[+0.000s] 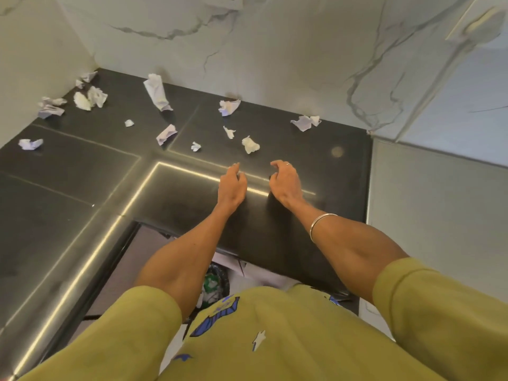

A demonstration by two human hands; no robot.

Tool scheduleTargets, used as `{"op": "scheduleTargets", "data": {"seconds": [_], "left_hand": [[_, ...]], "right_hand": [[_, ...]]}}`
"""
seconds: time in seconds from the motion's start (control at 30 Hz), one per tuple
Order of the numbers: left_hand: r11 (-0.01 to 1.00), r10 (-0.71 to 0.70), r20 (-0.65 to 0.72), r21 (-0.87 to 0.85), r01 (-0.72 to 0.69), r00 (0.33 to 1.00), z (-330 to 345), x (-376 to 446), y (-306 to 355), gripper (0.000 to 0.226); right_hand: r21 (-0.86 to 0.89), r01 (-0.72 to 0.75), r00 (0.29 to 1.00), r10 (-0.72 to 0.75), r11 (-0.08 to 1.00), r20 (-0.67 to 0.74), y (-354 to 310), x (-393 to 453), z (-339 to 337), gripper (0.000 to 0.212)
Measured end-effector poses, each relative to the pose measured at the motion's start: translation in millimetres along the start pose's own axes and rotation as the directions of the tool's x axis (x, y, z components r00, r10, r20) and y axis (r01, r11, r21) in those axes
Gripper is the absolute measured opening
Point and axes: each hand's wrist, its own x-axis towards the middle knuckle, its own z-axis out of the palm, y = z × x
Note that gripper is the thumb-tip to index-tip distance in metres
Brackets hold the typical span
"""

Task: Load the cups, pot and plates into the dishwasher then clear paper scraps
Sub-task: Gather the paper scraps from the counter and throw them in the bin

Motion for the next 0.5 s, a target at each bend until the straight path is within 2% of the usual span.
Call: {"op": "scheduleTargets", "data": {"seconds": [0.13, 0.27, 0.5], "left_hand": [[0.999, 0.047, 0.059, 0.004, -0.047, 0.997, 24.9, 23.3, 12.0, 0.058], [0.991, 0.127, 0.125, 0.024, -0.131, 0.984, 39.1, 42.4, 29.6, 0.042], [0.966, 0.209, 0.259, 0.095, -0.240, 0.943, 66.9, 93.4, 64.3, 0.050]], "right_hand": [[-0.019, -0.041, 0.999, 0.041, 0.999, -0.015, 9.7, 24.6, -11.2, 0.048], [-0.012, -0.122, 0.992, 0.122, 0.992, 0.006, 16.4, 46.1, -19.5, 0.055], [0.016, -0.239, 0.970, 0.240, 0.971, -0.051, 39.9, 78.6, -35.7, 0.055]]}}
